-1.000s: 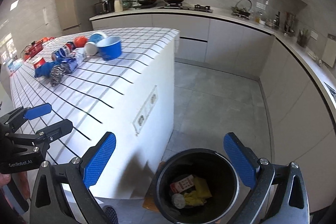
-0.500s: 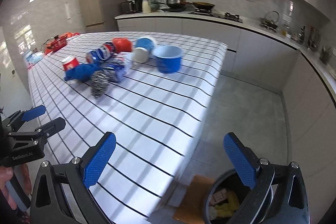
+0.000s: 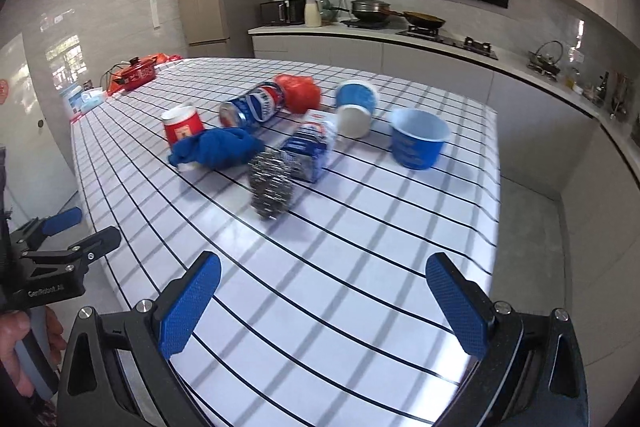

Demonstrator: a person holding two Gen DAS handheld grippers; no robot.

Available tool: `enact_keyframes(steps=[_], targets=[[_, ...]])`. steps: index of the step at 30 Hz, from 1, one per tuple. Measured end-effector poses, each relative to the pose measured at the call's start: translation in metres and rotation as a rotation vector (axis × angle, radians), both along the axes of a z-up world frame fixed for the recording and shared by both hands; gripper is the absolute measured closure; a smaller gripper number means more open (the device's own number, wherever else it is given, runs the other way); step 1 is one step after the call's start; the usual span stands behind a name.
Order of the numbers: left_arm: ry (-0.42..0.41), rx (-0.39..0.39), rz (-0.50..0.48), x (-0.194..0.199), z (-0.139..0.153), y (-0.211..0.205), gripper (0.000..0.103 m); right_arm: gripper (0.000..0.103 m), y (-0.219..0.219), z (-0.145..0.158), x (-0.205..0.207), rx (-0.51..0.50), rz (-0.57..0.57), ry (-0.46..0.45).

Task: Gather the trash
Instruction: 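Move both tools back from the bin toward the table, then grasp the steel wool with the right tool while the left tool grasps the red cup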

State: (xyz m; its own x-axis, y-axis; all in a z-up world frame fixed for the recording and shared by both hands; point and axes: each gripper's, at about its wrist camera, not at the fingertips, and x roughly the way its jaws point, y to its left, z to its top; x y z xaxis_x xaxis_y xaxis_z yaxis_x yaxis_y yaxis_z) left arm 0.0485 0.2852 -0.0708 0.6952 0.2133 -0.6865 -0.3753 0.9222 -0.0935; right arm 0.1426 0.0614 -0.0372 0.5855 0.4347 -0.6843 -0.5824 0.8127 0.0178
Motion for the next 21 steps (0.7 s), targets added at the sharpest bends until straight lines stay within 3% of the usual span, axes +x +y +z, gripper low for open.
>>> enact_keyframes(steps=[9, 13, 21], targets=[[0.01, -0.02, -0.04, 0.031, -0.012, 0.045, 0.01, 0.0, 0.058, -0.014, 0.021, 0.004, -0.005, 0.011], [0.017, -0.033, -0.068, 0.049, -0.016, 0.055, 0.015, 0.011, 0.077, -0.022, 0.033, -0.003, -0.009, 0.033], [0.039, -0.046, -0.118, 0.086, -0.023, 0.07, 0.019, 0.02, 0.1, -0.042, 0.058, -0.033, -0.029, 0.071]])
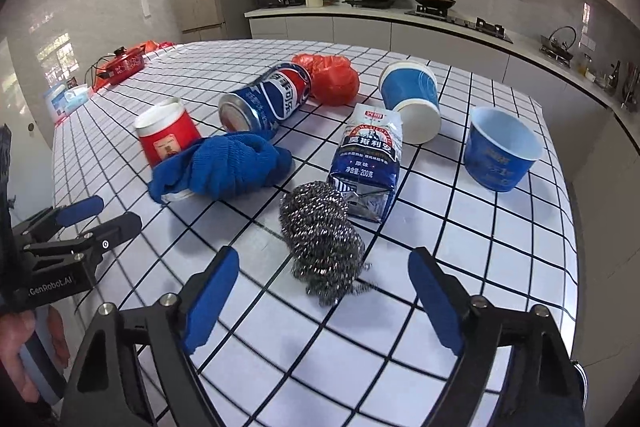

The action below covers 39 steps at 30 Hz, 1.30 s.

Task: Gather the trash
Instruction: 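Grasp the steel wool with the right tool while the left tool grasps the red cup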

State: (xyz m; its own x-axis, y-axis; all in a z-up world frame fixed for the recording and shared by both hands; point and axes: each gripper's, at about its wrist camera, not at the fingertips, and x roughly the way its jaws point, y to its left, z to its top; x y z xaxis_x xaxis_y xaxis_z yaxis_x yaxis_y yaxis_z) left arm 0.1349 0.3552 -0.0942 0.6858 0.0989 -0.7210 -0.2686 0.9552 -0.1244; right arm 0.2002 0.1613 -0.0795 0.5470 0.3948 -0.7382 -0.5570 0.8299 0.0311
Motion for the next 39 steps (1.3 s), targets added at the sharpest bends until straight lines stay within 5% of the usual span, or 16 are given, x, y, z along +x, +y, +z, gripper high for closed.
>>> enact_keyframes(steps=[3, 17, 25, 31, 34, 39], targets=[[0.021, -0.004, -0.012, 0.014, -0.005, 0.006, 0.023, 0.031, 0.003, -0.006, 0.011, -0.002, -0.009, 0.023], [0.051, -0.007, -0.035, 0.06, -0.013, 0.021, 0.024, 0.032, 0.01, -0.018, 0.031, 0.002, -0.032, 0.066], [0.07, -0.023, 0.039, 0.038, -0.017, 0.054, 0.024, 0.032, 0.015, -0.02, 0.032, 0.02, -0.021, 0.072], [-0.023, -0.042, 0.049, 0.017, 0.007, 0.051, 0.024, 0.039, 0.015, -0.018, 0.03, 0.034, -0.015, 0.074], [-0.051, -0.022, 0.047, 0.028, 0.016, 0.047, 0.024, 0.047, 0.016, -0.018, 0.035, 0.036, -0.014, 0.078], [-0.033, -0.021, 0.024, 0.059, 0.009, 0.045, 0.024, 0.047, 0.027, -0.022, 0.044, 0.023, -0.004, 0.098]])
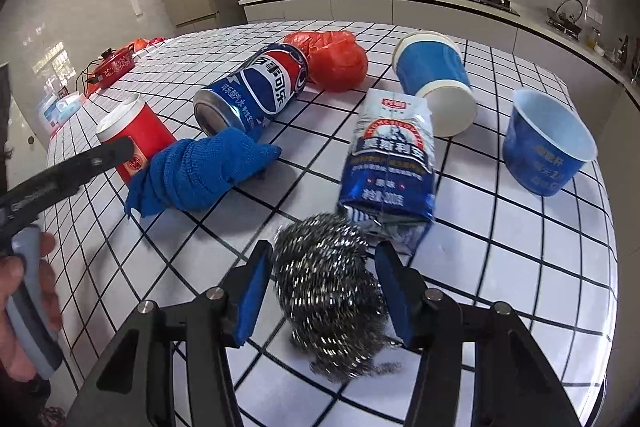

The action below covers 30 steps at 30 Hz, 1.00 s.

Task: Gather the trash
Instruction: 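Grasp the steel wool with the right tool while the left tool grasps the red cup, then carry the steel wool and red cup over the bin and open both tools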

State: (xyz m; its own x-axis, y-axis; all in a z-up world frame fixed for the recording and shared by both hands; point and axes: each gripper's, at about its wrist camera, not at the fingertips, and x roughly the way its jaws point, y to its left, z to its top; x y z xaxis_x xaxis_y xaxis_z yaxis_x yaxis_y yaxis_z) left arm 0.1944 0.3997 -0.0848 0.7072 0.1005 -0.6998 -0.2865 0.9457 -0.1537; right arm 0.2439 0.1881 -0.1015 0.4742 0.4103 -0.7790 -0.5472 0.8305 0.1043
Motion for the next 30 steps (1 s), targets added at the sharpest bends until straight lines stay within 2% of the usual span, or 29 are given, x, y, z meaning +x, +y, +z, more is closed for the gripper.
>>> enact_keyframes(steps=[3, 4, 8, 18, 30], targets=[[0.018, -0.019, 0.0, 0.008, -0.009, 0.003, 0.028, 0.048, 0.004, -0.003, 0.0, -0.012, 0.007, 0.005], [0.023, -0.028, -0.002, 0.009, -0.012, 0.003, 0.039, 0.056, 0.004, -0.002, 0.0, -0.008, 0.002, -0.001], [0.003, -0.026, 0.007, 0.004, -0.011, 0.002, 0.046, 0.059, 0.009, 0.0, 0.009, 0.02, -0.025, -0.011], [-0.015, 0.039, 0.001, -0.014, 0.0, -0.011, 0.051, 0.062, 0.027, 0.008, 0.008, 0.053, -0.01, -0.022], [-0.049, 0.036, 0.014, -0.048, 0.02, -0.017, 0.052, 0.063, 0.018, 0.035, -0.013, 0.086, 0.023, -0.066]])
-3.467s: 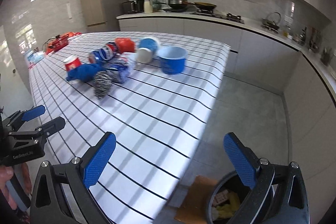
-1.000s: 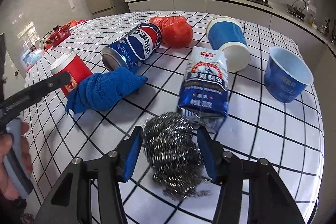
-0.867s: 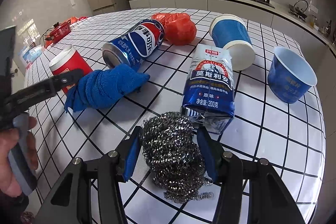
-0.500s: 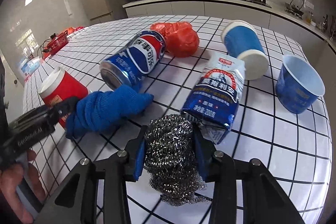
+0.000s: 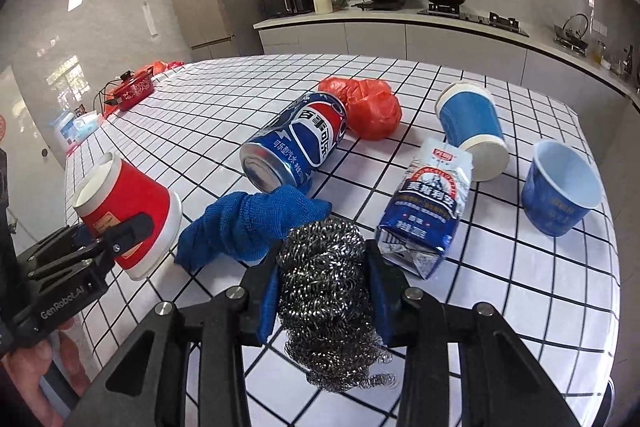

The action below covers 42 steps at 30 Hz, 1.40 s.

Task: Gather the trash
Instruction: 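Carry the steel wool and red cup over the bin and open both tools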

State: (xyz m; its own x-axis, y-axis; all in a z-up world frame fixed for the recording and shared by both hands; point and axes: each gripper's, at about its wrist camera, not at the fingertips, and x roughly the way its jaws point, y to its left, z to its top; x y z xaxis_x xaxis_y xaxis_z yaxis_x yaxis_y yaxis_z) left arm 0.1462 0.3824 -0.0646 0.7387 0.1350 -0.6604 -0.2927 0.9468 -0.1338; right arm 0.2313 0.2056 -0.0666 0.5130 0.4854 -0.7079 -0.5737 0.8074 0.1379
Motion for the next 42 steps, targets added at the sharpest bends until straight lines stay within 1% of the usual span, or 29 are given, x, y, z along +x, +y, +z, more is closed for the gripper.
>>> enact_keyframes(steps=[5, 10, 15, 21, 28, 35, 42], targets=[[-0.014, 0.004, -0.025, -0.009, 0.009, -0.02, 0.052, 0.063, -0.022, 0.01, -0.012, 0.003, -0.015, -0.022], [-0.028, 0.009, -0.069, -0.011, 0.018, -0.052, 0.052, 0.063, -0.051, 0.02, -0.019, 0.01, -0.047, -0.037], [-0.037, 0.013, -0.117, -0.015, 0.024, -0.085, 0.052, 0.063, -0.091, 0.034, -0.03, 0.023, -0.082, -0.061], [-0.043, 0.022, -0.181, -0.022, 0.03, -0.135, 0.052, 0.063, -0.151, 0.044, -0.045, 0.042, -0.133, -0.077], [-0.053, 0.032, -0.279, -0.027, 0.039, -0.207, 0.052, 0.063, -0.243, 0.049, -0.065, 0.042, -0.234, -0.089], [-0.049, 0.029, -0.399, -0.028, 0.039, -0.288, 0.052, 0.063, -0.341, 0.046, -0.084, 0.028, -0.353, -0.082], [-0.04, 0.023, -0.489, -0.028, 0.038, -0.354, 0.052, 0.063, -0.419, 0.038, -0.105, 0.013, -0.439, -0.07]])
